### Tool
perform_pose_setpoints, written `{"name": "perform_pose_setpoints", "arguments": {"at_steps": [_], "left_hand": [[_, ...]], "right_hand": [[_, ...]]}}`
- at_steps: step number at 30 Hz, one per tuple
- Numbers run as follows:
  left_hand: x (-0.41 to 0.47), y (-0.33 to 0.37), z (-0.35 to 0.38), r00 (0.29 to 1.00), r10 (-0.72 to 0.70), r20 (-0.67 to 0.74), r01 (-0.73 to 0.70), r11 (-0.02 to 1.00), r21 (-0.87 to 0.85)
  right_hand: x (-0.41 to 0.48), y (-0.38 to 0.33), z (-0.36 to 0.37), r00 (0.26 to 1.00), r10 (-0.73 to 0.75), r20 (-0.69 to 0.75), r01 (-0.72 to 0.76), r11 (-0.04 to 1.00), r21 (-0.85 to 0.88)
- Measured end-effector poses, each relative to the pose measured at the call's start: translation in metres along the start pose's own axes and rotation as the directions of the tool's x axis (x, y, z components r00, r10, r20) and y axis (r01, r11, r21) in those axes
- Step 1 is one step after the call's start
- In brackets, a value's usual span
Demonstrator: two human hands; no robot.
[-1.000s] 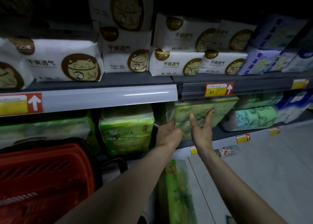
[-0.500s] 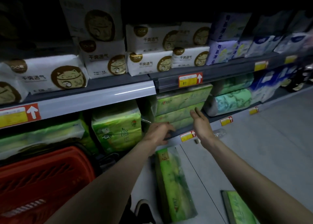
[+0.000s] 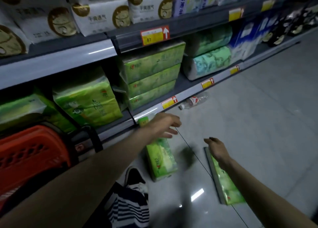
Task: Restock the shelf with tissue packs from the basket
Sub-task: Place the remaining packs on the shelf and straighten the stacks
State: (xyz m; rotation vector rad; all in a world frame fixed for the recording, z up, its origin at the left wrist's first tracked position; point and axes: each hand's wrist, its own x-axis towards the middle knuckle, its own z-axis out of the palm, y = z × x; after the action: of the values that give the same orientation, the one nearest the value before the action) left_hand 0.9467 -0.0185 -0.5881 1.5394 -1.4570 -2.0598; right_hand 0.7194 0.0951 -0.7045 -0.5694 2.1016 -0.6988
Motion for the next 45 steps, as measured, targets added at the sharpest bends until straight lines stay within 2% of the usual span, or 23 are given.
{"name": "perform_pose_setpoints", "arguments": {"at_steps": [2,4,7,10,12,15,19,23,27,29,33,35,39,42,45], "left_hand": [[0.003,-0.012,0.035,0.99,-0.061,0.127,0.046,0.992,0.115],[0.008,-0.029,0.066,0.95,-0.187,0.25,0.115,0.954,0.276],[0.025,-0.054,0.107,0.885,-0.318,0.341,0.184,0.91,0.371],[0.049,-0.089,0.143,0.898,-0.323,0.299,0.231,0.924,0.305],[0.059,-0.114,0.158,0.906,-0.34,0.251,0.28,0.928,0.246],[0.063,-0.152,0.165,0.876,-0.424,0.229,0.388,0.903,0.184],[0.065,-0.189,0.164,0.843,-0.503,0.19,0.484,0.864,0.14],[0.07,-0.208,0.171,0.847,-0.51,0.153,0.504,0.86,0.079],[0.077,-0.212,0.177,0.864,-0.477,0.159,0.479,0.877,0.027],[0.082,-0.216,0.178,0.867,-0.453,0.209,0.462,0.887,0.005],[0.082,-0.22,0.171,0.847,-0.463,0.262,0.49,0.87,-0.047],[0.078,-0.221,0.162,0.855,-0.458,0.243,0.477,0.879,-0.021],[0.073,-0.225,0.148,0.839,-0.513,0.182,0.519,0.855,0.022],[0.069,-0.221,0.135,0.811,-0.556,0.184,0.552,0.83,0.074],[0.062,-0.204,0.125,0.766,-0.606,0.213,0.58,0.795,0.174]], "right_hand": [[-0.002,0.038,-0.012,0.997,0.074,0.014,-0.073,0.996,-0.057],[-0.004,0.071,-0.025,0.988,0.157,-0.004,-0.157,0.982,-0.105],[-0.001,0.114,-0.044,0.96,0.273,-0.059,-0.278,0.948,-0.153],[0.001,0.141,-0.063,0.948,0.309,-0.079,-0.319,0.916,-0.244],[0.001,0.157,-0.071,0.943,0.331,-0.03,-0.328,0.91,-0.255],[0.017,0.2,-0.075,0.938,0.347,0.025,-0.339,0.928,-0.155],[0.025,0.254,-0.054,0.935,0.353,-0.026,-0.354,0.933,-0.069],[-0.011,0.246,-0.008,0.964,0.257,-0.066,-0.262,0.962,-0.074],[-0.031,0.236,0.027,0.963,0.202,-0.176,-0.179,0.974,0.14],[-0.035,0.23,0.043,0.962,0.209,-0.174,-0.167,0.96,0.225],[-0.046,0.225,0.073,0.958,0.253,-0.137,-0.208,0.937,0.279],[-0.048,0.224,0.082,0.944,0.31,-0.111,-0.267,0.919,0.29],[-0.053,0.211,0.087,0.91,0.414,0.024,-0.382,0.816,0.433],[-0.064,0.201,0.08,0.914,0.389,0.119,-0.389,0.75,0.536],[-0.078,0.194,0.068,0.932,0.307,0.193,-0.362,0.749,0.554]]}}
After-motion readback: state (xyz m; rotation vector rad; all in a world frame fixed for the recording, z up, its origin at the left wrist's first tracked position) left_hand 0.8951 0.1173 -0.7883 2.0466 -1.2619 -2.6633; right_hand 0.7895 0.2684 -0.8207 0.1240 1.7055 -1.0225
